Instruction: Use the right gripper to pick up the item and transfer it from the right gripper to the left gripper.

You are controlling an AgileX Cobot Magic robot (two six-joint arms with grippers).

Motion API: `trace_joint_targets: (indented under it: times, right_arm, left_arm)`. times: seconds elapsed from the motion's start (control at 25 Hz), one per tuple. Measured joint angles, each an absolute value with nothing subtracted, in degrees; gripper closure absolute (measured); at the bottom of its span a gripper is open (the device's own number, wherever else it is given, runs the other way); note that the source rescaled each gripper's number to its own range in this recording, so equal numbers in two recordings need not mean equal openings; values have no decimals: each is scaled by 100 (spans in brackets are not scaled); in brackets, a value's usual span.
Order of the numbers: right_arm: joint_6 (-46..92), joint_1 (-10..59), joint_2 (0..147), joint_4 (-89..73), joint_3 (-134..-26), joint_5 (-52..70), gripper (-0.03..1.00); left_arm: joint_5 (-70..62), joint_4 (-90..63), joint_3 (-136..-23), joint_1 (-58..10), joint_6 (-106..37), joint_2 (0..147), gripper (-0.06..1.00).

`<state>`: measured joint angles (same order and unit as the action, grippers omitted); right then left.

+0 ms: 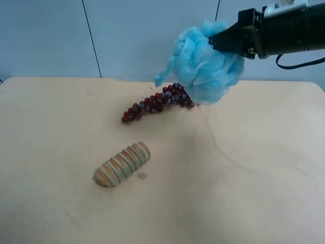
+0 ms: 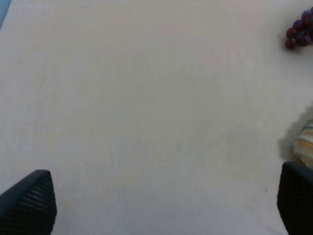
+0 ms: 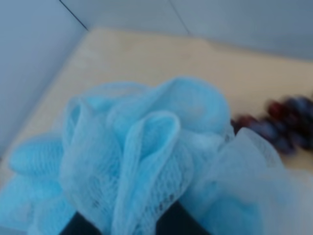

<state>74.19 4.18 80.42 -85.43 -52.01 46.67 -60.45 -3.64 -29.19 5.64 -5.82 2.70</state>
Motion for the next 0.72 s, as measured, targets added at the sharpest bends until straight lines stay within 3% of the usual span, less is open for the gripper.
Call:
trace_joint_targets:
  times: [0.28, 0.72]
  right_arm:
    - [8405, 467, 8042, -9835, -5201, 5188, 95]
    - [8825, 1457, 8506, -9915, -5751, 4835, 95]
  left_arm:
    - [-6045, -364, -2919, 564, -582, 270, -1]
    - [-6045, -364, -2919, 564, -582, 270, -1]
